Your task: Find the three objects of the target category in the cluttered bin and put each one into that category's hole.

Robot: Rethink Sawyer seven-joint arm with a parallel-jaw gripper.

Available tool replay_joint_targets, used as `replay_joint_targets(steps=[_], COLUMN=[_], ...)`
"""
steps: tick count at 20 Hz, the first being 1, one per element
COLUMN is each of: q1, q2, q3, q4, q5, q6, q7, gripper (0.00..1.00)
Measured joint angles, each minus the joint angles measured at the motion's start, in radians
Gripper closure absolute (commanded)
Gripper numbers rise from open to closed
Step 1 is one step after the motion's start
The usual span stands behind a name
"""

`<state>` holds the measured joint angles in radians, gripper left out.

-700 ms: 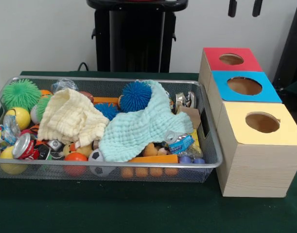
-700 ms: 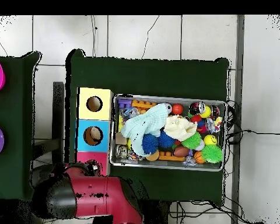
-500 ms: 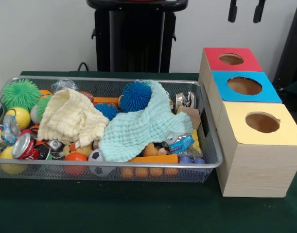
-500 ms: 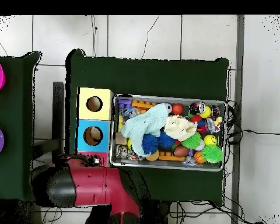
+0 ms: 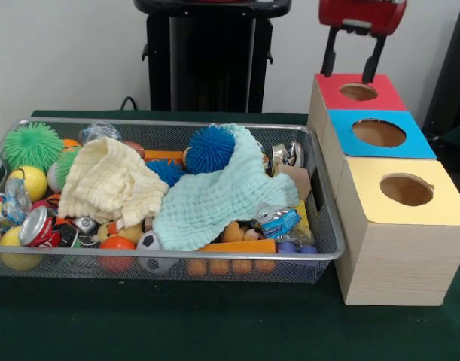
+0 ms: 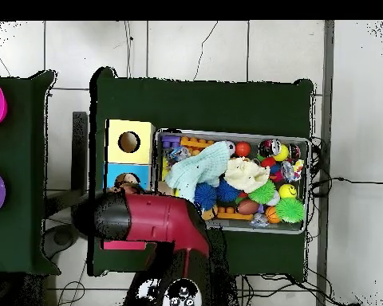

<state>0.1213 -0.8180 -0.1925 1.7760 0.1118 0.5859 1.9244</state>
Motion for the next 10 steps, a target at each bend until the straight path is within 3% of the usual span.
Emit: replay_joint_targets(steps=[10], q1=[-0.037], q2=[0.125], q3=[-0.032], q4=[-0.054], q5=[0.000], q6=[-0.030], q7=[0.001], gripper=[0.00])
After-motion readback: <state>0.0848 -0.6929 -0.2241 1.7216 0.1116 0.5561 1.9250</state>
